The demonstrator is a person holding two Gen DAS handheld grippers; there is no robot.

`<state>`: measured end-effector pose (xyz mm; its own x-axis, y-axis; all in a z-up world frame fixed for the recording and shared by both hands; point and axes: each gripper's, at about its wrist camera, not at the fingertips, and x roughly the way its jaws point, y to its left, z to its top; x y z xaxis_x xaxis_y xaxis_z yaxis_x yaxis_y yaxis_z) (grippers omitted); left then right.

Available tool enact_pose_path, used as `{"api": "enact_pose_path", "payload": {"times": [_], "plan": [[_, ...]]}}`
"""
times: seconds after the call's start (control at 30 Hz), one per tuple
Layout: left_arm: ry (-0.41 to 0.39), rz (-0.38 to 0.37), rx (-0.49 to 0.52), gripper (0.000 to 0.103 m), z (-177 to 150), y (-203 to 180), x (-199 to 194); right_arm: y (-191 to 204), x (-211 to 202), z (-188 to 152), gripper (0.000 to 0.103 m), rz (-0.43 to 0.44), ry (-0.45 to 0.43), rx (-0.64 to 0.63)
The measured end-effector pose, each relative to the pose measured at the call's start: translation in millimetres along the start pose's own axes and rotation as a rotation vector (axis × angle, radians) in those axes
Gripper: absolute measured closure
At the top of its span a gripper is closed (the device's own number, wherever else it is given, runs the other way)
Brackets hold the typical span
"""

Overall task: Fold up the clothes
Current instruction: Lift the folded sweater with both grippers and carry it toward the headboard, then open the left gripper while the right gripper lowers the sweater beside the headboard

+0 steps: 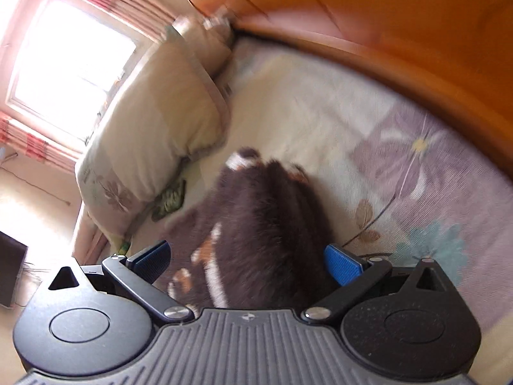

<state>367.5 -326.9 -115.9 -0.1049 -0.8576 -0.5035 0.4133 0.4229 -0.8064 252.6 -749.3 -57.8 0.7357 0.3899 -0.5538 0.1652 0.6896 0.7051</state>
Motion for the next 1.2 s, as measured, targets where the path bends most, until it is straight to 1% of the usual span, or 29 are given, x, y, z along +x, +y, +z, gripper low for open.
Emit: {"api": "enact_pose_path", "payload": {"times": [0.1,0.13,0.17,0.3,0.37,0.43,0.47,0.53,0.6,0.67,0.7,0.77,0.8,0.9,1.07,1.13,1.2], "plan": [[-0.004,0.083,0.037,0.002,-11,3,-26,40,-19,-20,0.000,0.032,-0.045,-0.139],[-0.004,0.099,0.042,0.002,-14,1,-28,50,-20,-29,0.000,0.039,-0.054,-0.189],[0.001,0.096,0.039,0.002,-19,0,-30,60,-21,-38,0.000,0.045,-0.061,-0.240],[0.023,0.085,0.027,0.002,-37,-5,-39,40,-17,-52,0.001,-0.014,-0.079,-0.220],[0.034,0.097,0.037,0.002,-45,-3,-47,29,-14,-59,0.007,-0.045,-0.088,-0.206],[0.039,0.113,0.065,0.002,-50,-3,-54,17,-12,-66,0.007,-0.076,-0.097,-0.191],[0.041,0.121,0.080,0.002,-53,-3,-58,23,-18,-66,0.006,-0.078,-0.108,-0.182],[0.033,0.144,0.118,0.002,-57,-7,-62,45,-30,-69,0.000,-0.088,-0.139,-0.225],[0.024,0.167,0.157,0.002,-61,-11,-65,64,-33,-75,0.000,-0.089,-0.128,-0.279],[0.016,0.190,0.195,0.002,-65,-15,-69,67,-21,-81,0.000,-0.169,-0.082,-0.309],[0.011,0.201,0.214,0.002,-67,-17,-71,61,-12,-84,0.000,-0.231,-0.051,-0.304],[0.003,0.224,0.253,0.002,-71,-21,-74,46,0,-86,0.005,-0.297,-0.025,-0.252],[-0.001,0.236,0.272,0.002,-74,-23,-76,48,1,-87,0.005,-0.307,-0.037,-0.243],[-0.027,0.279,0.303,0.001,-81,-22,-83,87,0,-89,0.001,-0.336,-0.108,-0.370],[-0.071,0.351,0.353,0.001,-94,-20,-94,134,47,-79,0.000,-0.513,-0.148,-0.577],[-0.089,0.380,0.372,0.001,-99,-20,-98,133,73,-66,0.000,-0.517,-0.139,-0.565],[-0.107,0.409,0.392,0.001,-105,-19,-103,120,102,-58,0.000,-0.540,-0.089,-0.521]]}}
